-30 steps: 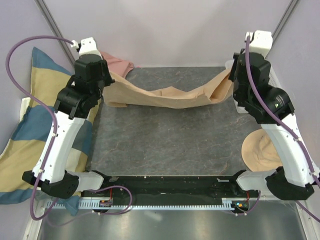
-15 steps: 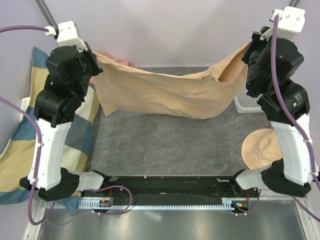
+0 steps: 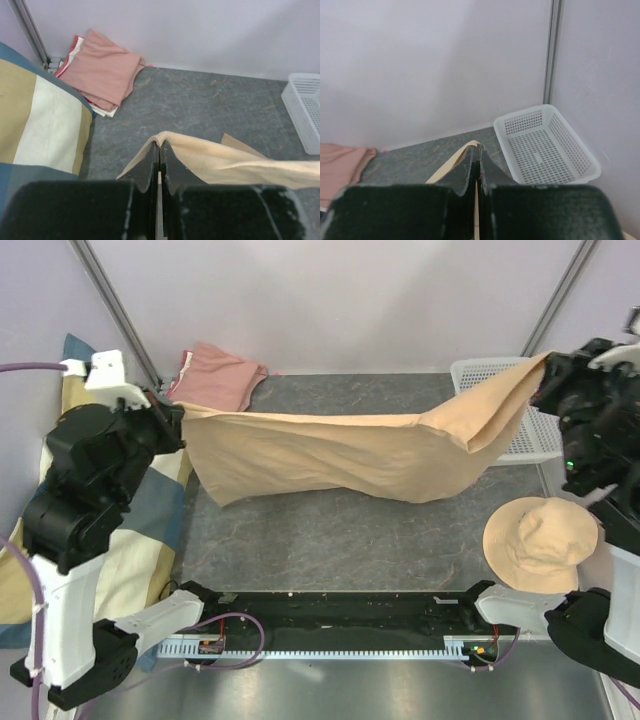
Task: Fold and stack the t-shirts
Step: Flatten out the tshirt
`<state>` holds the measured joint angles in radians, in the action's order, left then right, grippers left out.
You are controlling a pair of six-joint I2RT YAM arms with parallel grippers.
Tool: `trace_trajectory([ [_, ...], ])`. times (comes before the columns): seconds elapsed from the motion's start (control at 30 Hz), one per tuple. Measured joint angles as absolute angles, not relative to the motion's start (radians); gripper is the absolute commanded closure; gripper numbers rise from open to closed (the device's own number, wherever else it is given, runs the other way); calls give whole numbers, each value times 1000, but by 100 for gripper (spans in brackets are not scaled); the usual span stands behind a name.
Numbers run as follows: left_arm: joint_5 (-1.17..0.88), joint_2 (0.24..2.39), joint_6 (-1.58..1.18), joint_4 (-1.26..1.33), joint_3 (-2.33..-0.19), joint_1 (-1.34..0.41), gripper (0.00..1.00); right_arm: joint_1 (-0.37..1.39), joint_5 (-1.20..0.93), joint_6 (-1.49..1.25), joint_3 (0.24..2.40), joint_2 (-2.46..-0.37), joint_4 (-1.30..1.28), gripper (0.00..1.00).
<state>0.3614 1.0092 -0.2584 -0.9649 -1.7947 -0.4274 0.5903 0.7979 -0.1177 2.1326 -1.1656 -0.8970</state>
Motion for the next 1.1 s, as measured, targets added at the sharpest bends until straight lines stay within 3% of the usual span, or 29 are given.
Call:
trace_trajectory([
  [0.23, 289, 942, -320, -1016, -1935, -427, 98, 591, 757, -150, 2242, -1097, -938, 100],
  [0.43, 306, 939, -324, -899, -1797, -427, 98, 588, 809, -127, 1976, -1045, -770, 100],
  [0.57, 340, 1131, -290, -748, -1731, -424, 98, 515, 786, -96, 1841, -1206, -608, 100],
  [0.73, 311, 1502, -263, -556, -1752, -347, 98, 255, 613, -136, 1828, -1564, -449, 100],
  [0.83, 279, 1749, -258, -558, -1920, -279, 98, 163, 517, -161, 1956, -1815, -435, 100],
  [0.97, 236, 2028, -244, -618, -2338, -236, 98, 103, 402, -180, 2226, -2068, -478, 100],
  [1.1, 215, 2066, -234, -615, -2564, -233, 98, 89, 319, -189, 2436, -2107, -495, 100],
])
